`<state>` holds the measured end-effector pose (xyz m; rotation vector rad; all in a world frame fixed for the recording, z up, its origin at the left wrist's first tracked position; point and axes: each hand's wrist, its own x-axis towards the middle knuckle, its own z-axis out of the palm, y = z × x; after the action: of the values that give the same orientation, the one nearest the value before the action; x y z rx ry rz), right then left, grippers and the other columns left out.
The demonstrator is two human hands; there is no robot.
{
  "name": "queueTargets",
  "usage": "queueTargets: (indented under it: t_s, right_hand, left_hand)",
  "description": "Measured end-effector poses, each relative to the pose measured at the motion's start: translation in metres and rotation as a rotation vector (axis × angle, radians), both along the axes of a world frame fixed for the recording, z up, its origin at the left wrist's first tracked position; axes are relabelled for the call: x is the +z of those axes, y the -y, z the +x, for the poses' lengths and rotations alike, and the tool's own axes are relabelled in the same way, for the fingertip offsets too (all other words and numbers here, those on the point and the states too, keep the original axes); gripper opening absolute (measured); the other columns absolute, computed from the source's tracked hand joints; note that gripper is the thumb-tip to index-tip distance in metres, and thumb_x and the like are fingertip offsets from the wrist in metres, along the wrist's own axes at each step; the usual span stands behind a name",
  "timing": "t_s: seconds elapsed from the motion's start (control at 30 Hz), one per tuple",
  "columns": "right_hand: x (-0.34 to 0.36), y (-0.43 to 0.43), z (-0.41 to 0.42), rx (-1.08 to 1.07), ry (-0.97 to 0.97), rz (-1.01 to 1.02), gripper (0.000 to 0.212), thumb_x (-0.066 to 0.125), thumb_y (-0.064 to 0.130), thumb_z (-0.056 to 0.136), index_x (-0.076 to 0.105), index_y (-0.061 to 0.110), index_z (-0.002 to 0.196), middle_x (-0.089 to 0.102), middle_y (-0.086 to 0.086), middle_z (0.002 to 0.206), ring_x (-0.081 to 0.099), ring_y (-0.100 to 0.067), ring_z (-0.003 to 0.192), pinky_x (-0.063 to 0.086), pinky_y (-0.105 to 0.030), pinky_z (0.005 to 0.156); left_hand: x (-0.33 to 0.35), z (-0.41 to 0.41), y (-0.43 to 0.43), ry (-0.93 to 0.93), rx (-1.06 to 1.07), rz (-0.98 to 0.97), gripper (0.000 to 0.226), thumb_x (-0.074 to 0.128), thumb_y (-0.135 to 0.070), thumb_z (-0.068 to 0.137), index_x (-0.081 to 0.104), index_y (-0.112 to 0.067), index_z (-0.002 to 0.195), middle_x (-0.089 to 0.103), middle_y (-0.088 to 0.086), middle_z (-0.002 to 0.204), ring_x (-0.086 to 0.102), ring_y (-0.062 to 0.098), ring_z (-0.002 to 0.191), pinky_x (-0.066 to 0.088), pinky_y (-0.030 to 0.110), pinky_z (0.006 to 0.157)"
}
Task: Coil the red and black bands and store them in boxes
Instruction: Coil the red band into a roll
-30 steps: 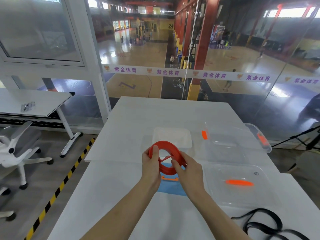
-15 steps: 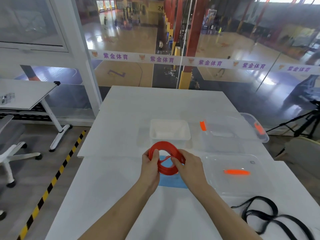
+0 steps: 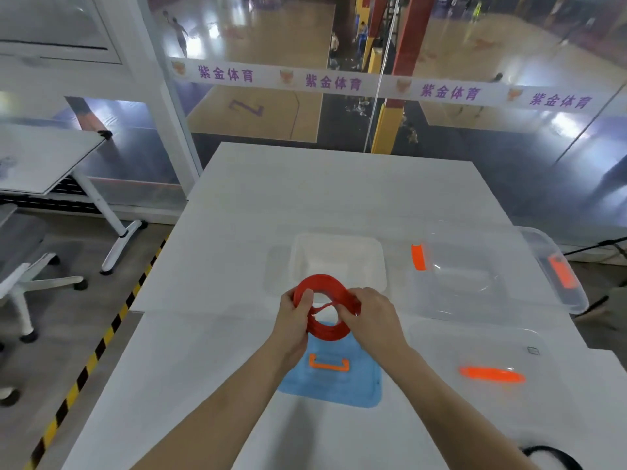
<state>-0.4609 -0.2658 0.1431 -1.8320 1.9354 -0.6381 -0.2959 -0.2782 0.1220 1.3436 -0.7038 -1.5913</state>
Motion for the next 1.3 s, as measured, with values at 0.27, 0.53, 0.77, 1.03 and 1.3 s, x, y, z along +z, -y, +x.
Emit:
queueTargets:
  t_s: [0.27,0.53,0.77,1.03,1.3]
  right_hand:
    - [-0.031,0.091,-0.018,-0.057,0.020,0.118,0.022,0.070,0.044,0.087,0.075,0.026,0.099,0.071,0.009,0.087,0.067,-0.014,0.080,0.055,-0.033,0.073]
    - [-0.073,0.177,-0.020,-0.164,0.020,0.217,0.017,0.068,0.039,0.087,0.073,0.024,0.094,0.072,0.008,0.080,0.069,-0.014,0.071,0.058,-0.033,0.067]
    - [-0.121,0.243,-0.011,-0.122,0.007,0.275,0.014,0.068,0.032,0.085,0.072,0.021,0.092,0.073,0.003,0.081,0.071,-0.021,0.076,0.061,-0.040,0.073]
    - [-0.171,0.269,-0.011,0.078,-0.140,0.306,0.014,0.068,0.033,0.087,0.073,0.023,0.095,0.070,0.002,0.088,0.068,-0.023,0.082,0.059,-0.041,0.075]
    - [-0.195,0.274,-0.010,0.107,-0.192,0.319,0.031,0.070,0.032,0.091,0.064,0.017,0.117,0.073,-0.006,0.104,0.068,-0.031,0.100,0.055,-0.041,0.084]
  left_hand:
    - [-0.012,-0.004,0.074,0.085,-0.129,0.049,0.040,0.036,-0.037,0.111,0.063,-0.010,0.122,0.073,0.007,0.103,0.071,0.017,0.103,0.053,0.034,0.094]
    - [-0.070,0.028,0.154,0.908,-0.233,-0.061,0.044,0.052,-0.018,0.103,0.050,-0.012,0.147,0.043,0.013,0.144,0.055,0.030,0.125,0.042,0.038,0.112]
    - [-0.102,0.013,0.175,0.986,-0.276,-0.095,0.043,0.045,-0.009,0.104,0.044,-0.007,0.147,0.050,0.012,0.141,0.055,0.026,0.126,0.036,0.022,0.095]
    - [-0.131,0.009,0.172,0.966,-0.200,-0.081,0.059,0.036,-0.011,0.107,0.020,-0.020,0.163,0.053,-0.001,0.117,0.054,0.009,0.093,0.041,0.014,0.080]
    - [-0.134,0.017,0.176,0.981,-0.223,-0.102,0.059,0.035,-0.008,0.106,0.024,-0.024,0.162,0.043,-0.007,0.093,0.045,0.003,0.074,0.040,0.004,0.066]
